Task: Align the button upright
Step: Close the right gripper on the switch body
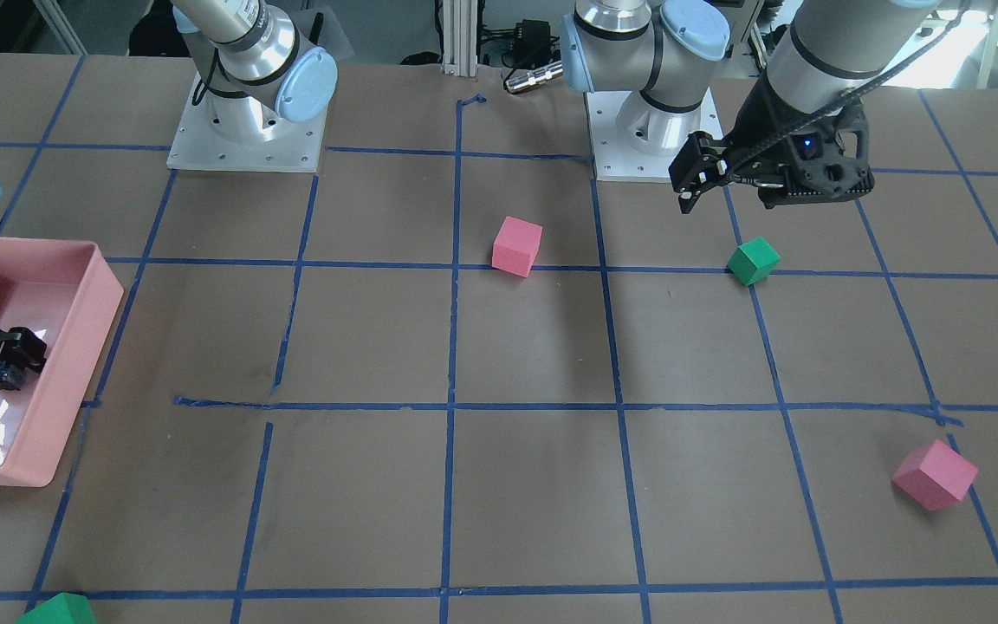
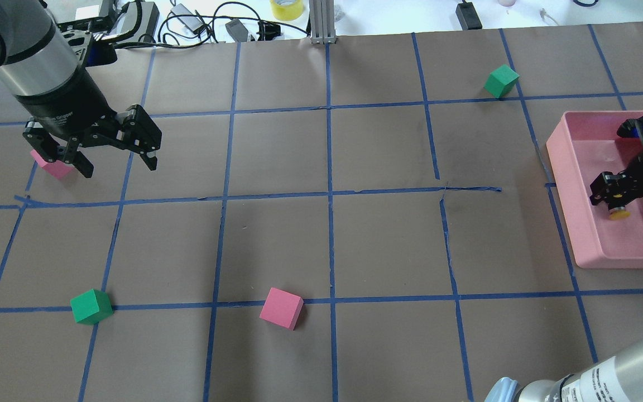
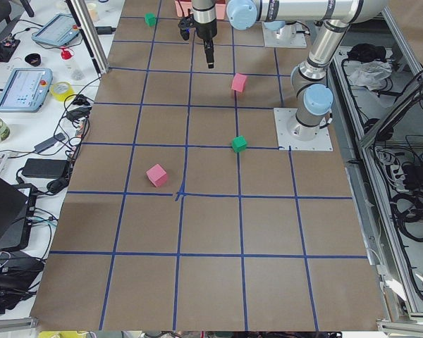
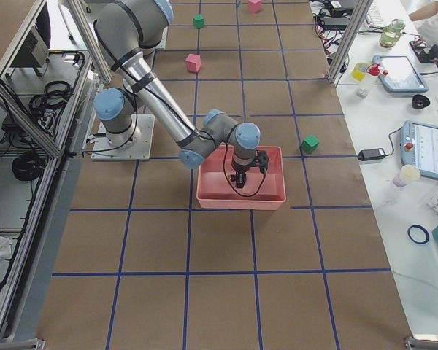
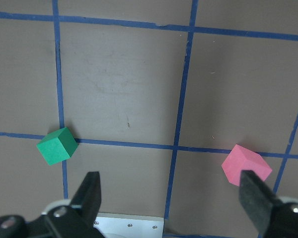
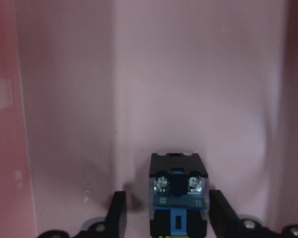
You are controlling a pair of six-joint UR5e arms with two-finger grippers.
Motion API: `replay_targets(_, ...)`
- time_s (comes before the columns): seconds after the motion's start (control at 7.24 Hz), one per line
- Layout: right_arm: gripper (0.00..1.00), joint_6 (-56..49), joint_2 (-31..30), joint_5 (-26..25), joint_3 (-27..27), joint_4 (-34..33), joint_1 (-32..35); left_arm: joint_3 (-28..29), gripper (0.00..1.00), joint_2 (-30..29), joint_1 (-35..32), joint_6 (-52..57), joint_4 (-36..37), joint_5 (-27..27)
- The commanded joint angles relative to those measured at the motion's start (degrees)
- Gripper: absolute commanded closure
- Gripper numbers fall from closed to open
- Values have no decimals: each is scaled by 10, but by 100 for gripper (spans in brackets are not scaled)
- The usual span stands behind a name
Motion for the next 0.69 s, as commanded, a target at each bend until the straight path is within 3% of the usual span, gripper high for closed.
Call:
replay_targets(0.0,90,-1,-3,-4,-1,3,0,3,0,0,2,1,1,0)
replay_targets(0.14,100,0,-9,-3,-6,4,0,1,0,0,2,1,1,0)
replay_targets(0.41,100,2,-54,-4,-27,39,14,-1,0,-2,2,0,1,-1)
replay_targets(0.55,100,6,-81,-8,-66,110,36,0,0,-2,2,1,2,-1)
